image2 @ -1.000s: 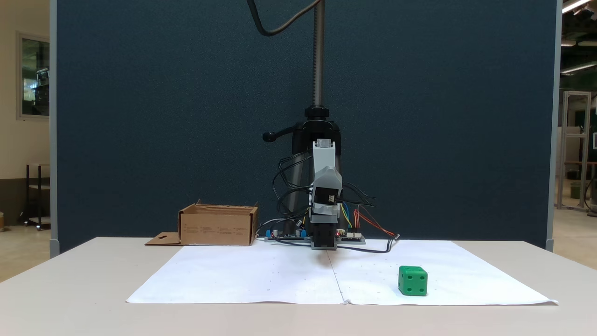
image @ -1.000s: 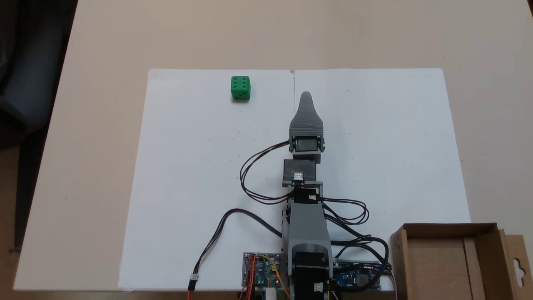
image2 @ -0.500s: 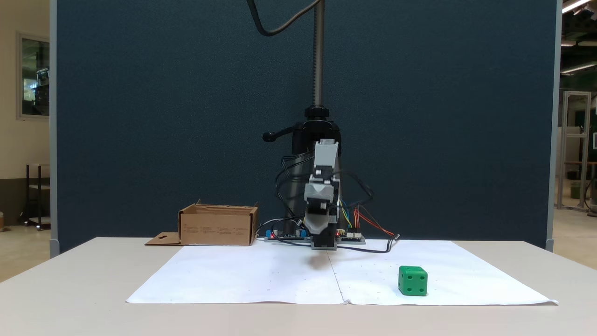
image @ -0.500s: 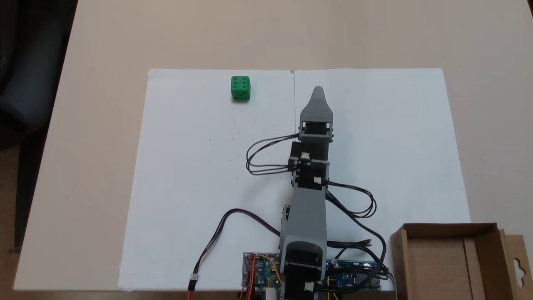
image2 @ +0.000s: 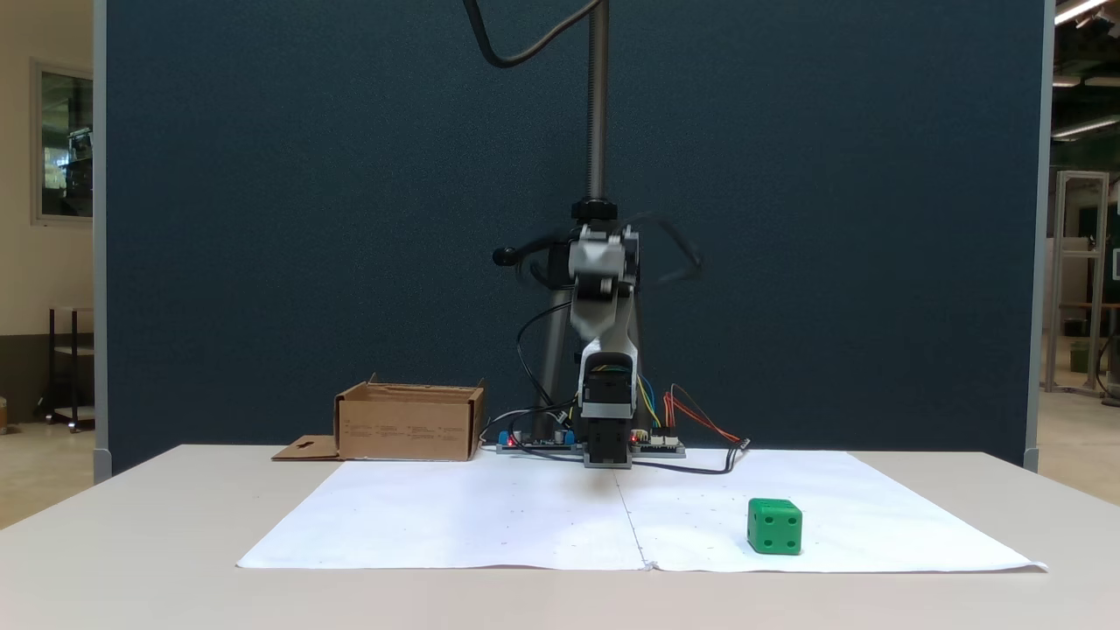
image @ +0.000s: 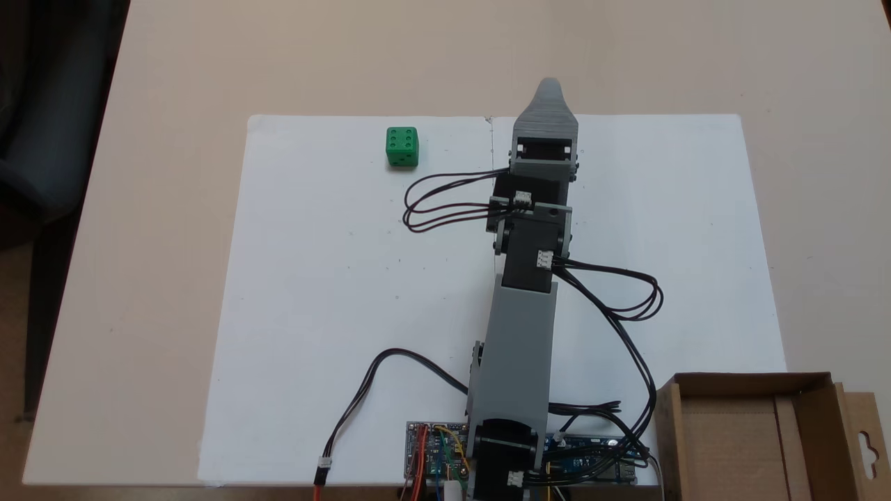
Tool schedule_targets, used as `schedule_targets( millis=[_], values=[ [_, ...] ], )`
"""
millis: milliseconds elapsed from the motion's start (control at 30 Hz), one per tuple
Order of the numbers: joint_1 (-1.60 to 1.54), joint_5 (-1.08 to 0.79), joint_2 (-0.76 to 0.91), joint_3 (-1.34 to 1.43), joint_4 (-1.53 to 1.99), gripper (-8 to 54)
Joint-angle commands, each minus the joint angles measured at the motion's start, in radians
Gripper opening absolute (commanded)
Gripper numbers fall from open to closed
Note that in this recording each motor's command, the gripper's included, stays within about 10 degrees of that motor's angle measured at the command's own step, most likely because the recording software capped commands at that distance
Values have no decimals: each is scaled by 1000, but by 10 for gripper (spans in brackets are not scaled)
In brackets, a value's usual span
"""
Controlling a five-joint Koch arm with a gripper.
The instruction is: Grasp a green dice and put it in the bin.
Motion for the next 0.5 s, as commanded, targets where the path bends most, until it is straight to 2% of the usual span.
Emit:
schedule_targets(
  millis=[0, 100, 267, 367, 467],
  values=[
    [-6, 14, 21, -92, 161, 411],
    [-14, 43, -15, -181, 320, 411],
    [-41, 60, -175, -374, 596, 415],
    [-58, 58, -314, -508, 757, 453],
    [-54, 60, -351, -531, 900, 452]
  ],
)
